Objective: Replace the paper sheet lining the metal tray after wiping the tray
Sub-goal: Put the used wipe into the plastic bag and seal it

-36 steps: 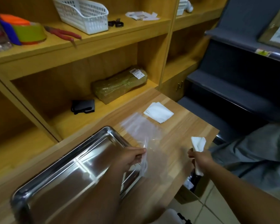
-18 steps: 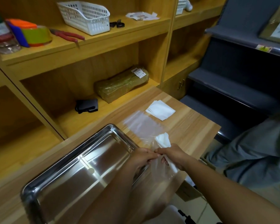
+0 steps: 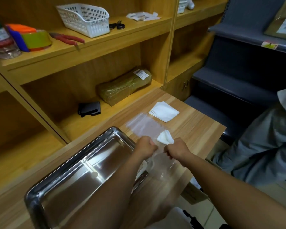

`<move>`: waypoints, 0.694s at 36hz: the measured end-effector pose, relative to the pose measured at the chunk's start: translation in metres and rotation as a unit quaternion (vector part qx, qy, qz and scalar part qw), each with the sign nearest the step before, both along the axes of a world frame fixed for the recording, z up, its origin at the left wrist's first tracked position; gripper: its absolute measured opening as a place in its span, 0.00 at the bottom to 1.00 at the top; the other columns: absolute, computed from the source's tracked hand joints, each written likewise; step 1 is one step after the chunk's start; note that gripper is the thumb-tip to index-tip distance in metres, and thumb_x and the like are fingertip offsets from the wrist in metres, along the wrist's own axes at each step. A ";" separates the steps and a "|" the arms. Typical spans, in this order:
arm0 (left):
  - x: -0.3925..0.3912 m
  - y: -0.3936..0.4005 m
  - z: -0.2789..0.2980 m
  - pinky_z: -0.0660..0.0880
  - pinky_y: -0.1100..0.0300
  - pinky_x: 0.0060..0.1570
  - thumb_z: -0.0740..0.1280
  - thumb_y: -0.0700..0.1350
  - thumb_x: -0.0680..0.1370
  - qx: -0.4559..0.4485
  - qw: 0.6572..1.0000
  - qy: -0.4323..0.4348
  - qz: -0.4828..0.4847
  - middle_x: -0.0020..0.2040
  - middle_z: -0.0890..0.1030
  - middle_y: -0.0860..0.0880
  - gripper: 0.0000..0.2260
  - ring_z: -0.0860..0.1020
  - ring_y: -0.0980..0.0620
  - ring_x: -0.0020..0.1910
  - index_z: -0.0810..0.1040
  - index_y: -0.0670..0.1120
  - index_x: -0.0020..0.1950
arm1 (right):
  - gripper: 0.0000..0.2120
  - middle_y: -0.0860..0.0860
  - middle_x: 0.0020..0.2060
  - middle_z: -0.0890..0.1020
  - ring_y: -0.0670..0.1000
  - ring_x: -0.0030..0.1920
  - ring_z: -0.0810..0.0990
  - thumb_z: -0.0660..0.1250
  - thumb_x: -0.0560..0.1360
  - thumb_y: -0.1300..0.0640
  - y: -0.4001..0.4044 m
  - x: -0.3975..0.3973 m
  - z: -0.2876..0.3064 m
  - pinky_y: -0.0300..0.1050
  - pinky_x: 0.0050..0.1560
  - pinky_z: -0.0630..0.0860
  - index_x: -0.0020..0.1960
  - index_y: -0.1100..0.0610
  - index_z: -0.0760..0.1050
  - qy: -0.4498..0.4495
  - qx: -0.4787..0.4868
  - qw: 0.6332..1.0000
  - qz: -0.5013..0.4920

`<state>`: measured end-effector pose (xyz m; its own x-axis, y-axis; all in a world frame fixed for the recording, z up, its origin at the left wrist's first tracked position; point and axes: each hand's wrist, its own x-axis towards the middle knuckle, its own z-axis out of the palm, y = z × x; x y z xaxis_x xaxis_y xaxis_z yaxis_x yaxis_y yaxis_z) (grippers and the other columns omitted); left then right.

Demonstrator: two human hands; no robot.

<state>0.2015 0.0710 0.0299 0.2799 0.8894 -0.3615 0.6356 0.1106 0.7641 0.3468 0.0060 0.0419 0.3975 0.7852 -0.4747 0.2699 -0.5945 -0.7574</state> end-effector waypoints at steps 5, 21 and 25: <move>-0.029 0.022 0.010 0.77 0.52 0.45 0.72 0.40 0.74 0.051 0.997 0.056 -0.022 0.35 0.78 0.49 0.12 0.79 0.46 0.39 0.71 0.47 0.35 | 0.08 0.56 0.31 0.82 0.52 0.28 0.78 0.70 0.66 0.63 -0.005 0.014 0.001 0.45 0.31 0.75 0.45 0.63 0.79 -0.014 -0.002 1.000 0.022; 0.002 0.005 0.082 0.72 0.58 0.45 0.64 0.43 0.79 0.368 0.922 0.034 -0.115 0.52 0.77 0.51 0.15 0.77 0.50 0.48 0.78 0.50 0.66 | 0.07 0.58 0.35 0.82 0.53 0.26 0.75 0.70 0.69 0.65 0.029 -0.022 0.044 0.45 0.29 0.74 0.47 0.63 0.79 0.148 0.186 0.959 -0.155; -0.008 0.009 0.036 0.77 0.52 0.52 0.62 0.36 0.78 0.268 0.935 0.175 -0.153 0.56 0.76 0.46 0.16 0.79 0.43 0.51 0.80 0.48 0.62 | 0.09 0.56 0.37 0.82 0.56 0.36 0.81 0.69 0.70 0.63 0.003 -0.003 -0.005 0.51 0.34 0.78 0.50 0.62 0.78 0.023 0.089 0.980 -0.176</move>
